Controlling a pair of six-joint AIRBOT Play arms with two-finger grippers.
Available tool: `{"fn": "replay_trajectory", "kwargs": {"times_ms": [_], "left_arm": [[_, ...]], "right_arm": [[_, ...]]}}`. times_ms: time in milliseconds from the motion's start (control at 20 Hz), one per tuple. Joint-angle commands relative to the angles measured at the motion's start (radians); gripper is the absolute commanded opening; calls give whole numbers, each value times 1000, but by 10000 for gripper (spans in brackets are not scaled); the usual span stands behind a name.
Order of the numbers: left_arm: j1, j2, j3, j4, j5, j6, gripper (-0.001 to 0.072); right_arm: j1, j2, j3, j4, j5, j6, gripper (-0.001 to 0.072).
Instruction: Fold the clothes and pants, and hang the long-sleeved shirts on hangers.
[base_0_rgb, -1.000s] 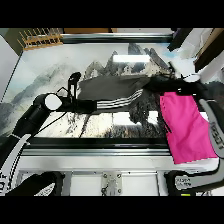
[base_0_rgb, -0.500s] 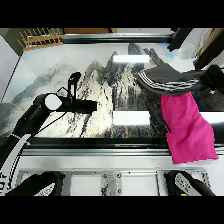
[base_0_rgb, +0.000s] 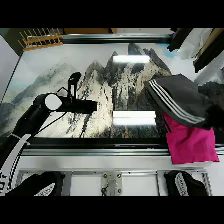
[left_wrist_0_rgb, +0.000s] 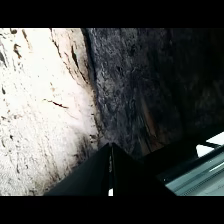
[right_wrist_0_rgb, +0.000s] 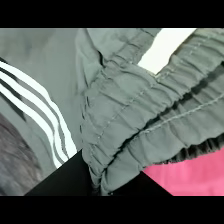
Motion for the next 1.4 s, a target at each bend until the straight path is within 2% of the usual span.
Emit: {"fn": "replay_trajectory", "kwargs": {"times_ms": [0,300,350,450,500,600,700,950,1300,1350], "left_arm": [[-1,-1,0,7,0,0,6],[-1,0,-51,6,-1,0,6],[0,0,-63,5,0,0,6],[0,0,-84,5,2,0,7],[0,2,-90,6,2,0,7],[0,12,-93,6,5,0,6],[0,34,-93,6,24,0,6],[0,98,-93,6,75,0,7],[50,153,-93,5,89,0,6],[57,159,-93,5,89,0,6]], "right_arm": [[-2,98,-185,-54,60,57,14],[0,126,-271,-87,121,63,29],[0,126,-271,-87,121,63,119],[0,126,-269,-87,128,-3,678],[0,126,-255,-87,127,-78,707],[0,126,-181,-86,122,-207,707],[2,126,-87,-22,119,-291,707],[16,113,-27,418,71,-498,707],[183,14,-28,449,39,-525,705],[194,5,-28,450,40,-525,645]]}}
